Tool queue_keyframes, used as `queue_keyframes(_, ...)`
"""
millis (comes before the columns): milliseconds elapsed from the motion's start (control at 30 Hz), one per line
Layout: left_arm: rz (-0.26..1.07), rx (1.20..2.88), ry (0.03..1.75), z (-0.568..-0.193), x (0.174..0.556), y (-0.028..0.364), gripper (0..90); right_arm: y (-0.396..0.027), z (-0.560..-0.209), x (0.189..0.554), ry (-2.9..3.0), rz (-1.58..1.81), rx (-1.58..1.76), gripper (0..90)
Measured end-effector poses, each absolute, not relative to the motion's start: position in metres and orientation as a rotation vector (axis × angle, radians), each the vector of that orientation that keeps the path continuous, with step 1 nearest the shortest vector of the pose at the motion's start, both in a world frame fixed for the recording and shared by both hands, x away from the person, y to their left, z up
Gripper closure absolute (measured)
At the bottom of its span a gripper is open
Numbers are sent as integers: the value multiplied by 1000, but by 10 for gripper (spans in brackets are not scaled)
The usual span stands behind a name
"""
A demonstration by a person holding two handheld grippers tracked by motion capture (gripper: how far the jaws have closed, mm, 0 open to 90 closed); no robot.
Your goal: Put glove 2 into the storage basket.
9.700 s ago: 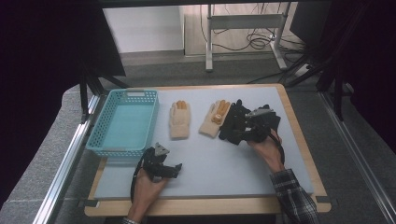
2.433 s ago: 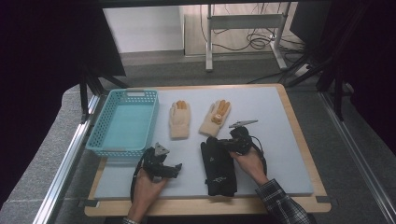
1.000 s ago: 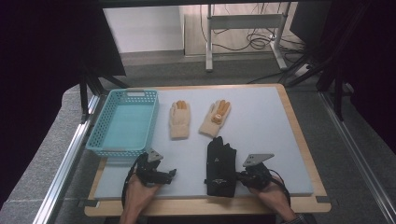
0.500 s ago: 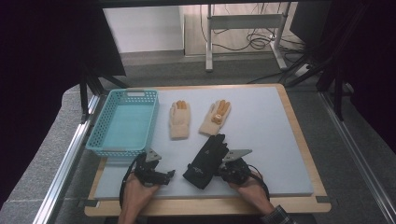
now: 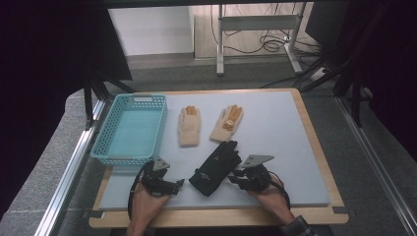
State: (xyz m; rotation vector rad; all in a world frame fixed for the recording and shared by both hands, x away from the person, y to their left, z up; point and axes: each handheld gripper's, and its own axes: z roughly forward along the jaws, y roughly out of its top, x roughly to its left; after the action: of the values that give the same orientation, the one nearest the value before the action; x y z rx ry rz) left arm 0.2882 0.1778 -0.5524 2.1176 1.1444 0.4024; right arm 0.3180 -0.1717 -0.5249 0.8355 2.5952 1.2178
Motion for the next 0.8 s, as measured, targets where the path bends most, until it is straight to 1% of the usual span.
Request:
queue_keyframes(67, 402, 2117, 1144, -552, 288, 178, 19, -185, -523, 321, 2562, 1218, 874, 612)
queue_keyframes(133, 402, 2117, 1144, -552, 288, 178, 19, -203, -520, 326, 2516, 1197, 912, 553)
queue_keyframes(167, 402, 2117, 1144, -552, 288, 178, 19, -203, -520, 326, 2516, 1197, 912, 553)
queue_keyframes(433, 401, 2117, 1145, -552, 288, 178, 19, -240, -514, 336, 2401, 1147, 1005, 410)
queue_keyframes(567, 401, 2116, 1145, -553, 288, 178, 19, -257, -514, 340, 2352, 1098, 1043, 319)
queue_keyframes(600, 401, 2116, 1145, -553, 288, 178, 19, -265, -515, 343, 2337, 1083, 1070, 281)
queue_keyframes(633, 401, 2116, 1145, -552, 288, 178, 19, -265, -515, 343, 2337, 1083, 1070, 281)
queue_keyframes(700, 401, 2116, 1145, -553, 288, 178, 19, -276, -518, 347, 2325, 1055, 1107, 238)
queue_keyframes(800, 400, 2116, 1146, -553, 288, 178, 18, -280, -521, 349, 2323, 1041, 1124, 216)
